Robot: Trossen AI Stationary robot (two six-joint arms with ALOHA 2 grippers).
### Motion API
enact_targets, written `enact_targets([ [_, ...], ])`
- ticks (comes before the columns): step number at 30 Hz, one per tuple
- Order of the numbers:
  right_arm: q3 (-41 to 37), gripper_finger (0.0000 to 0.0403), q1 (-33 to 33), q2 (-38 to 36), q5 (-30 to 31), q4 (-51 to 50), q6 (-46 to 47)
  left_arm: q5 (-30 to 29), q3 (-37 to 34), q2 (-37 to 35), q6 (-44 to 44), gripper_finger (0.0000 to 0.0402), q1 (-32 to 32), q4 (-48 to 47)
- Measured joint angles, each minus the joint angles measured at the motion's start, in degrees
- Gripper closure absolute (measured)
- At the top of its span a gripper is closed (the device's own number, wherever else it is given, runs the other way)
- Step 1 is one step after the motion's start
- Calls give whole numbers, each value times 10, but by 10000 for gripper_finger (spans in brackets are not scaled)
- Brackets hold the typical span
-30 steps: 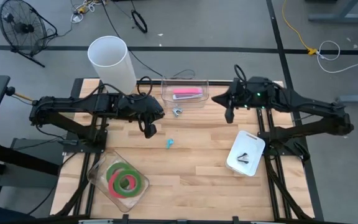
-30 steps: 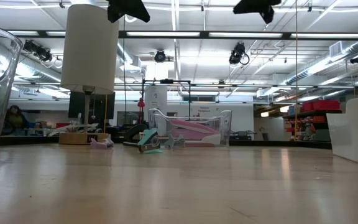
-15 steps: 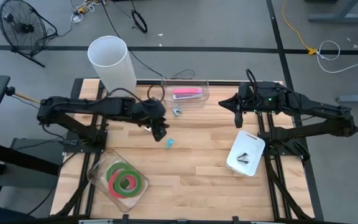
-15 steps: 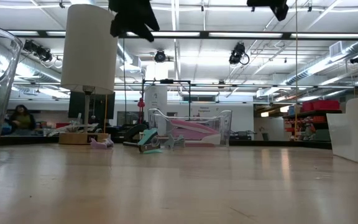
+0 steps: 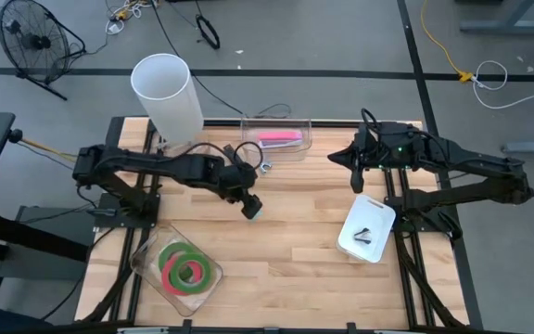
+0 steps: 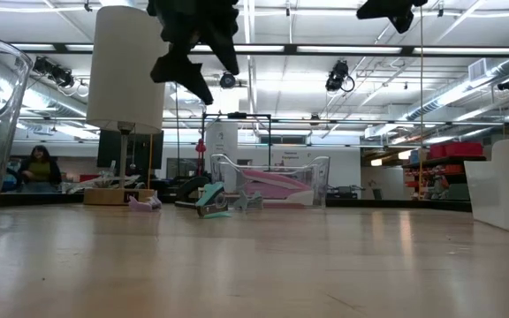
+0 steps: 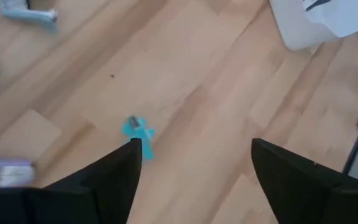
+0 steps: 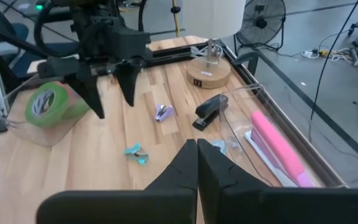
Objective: Pick and place Stapler, Stapler remover, tape
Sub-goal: Put the light blue staple remover into the white bin
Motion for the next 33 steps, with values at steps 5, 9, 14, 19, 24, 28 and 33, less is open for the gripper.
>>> enact_targets([
  [5,0,401,0,0,0,-10,-4,-20,-1,18,-56,107,-32,-1],
  [9,0,401,0,0,0,-11,-4,-57,-1,41,-99,108,-65,2],
  [14,0,401,0,0,0,-10,-8,-81,0,80,-139,108,-99,-4],
  [19,0,401,0,0,-3,-12,-16,-84,0,124,-190,108,-112,-4],
  [24,0,401,0,0,-5,-12,-17,-98,0,157,-230,109,-113,-7],
  [28,0,401,0,0,-6,-12,-18,-124,0,178,-230,109,-113,-10],
  [33,0,401,0,0,-6,-12,-18,-158,0,194,-228,109,-111,3],
])
